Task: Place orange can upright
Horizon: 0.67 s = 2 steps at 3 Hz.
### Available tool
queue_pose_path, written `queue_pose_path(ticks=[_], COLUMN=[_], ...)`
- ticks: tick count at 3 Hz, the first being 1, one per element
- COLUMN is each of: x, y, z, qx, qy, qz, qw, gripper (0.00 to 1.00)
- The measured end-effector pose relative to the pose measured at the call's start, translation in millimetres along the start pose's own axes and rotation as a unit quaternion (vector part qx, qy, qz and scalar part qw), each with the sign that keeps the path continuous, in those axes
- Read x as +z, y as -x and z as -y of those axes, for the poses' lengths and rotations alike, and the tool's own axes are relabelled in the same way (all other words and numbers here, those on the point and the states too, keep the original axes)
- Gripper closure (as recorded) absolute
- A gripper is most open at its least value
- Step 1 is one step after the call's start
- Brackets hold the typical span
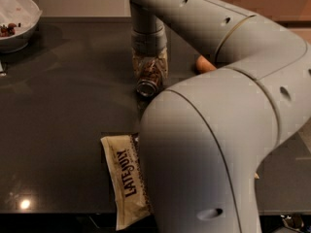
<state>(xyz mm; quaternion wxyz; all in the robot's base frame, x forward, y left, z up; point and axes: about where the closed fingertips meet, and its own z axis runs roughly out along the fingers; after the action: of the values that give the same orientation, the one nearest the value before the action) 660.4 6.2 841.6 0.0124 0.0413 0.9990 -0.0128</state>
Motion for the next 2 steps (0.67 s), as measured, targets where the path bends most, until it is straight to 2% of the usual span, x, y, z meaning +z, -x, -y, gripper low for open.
queue_pose_path(ticks=[1,2], x=[-12.7,-31.2], y=[-2.6,-8.7], z=[-8.9,-22.0], qx=[-0.041,-0.107], qy=[0.018,0.047], qz=[0.016,0.041], qw=[0.9988,0.9923], gripper=[0.88,1.0])
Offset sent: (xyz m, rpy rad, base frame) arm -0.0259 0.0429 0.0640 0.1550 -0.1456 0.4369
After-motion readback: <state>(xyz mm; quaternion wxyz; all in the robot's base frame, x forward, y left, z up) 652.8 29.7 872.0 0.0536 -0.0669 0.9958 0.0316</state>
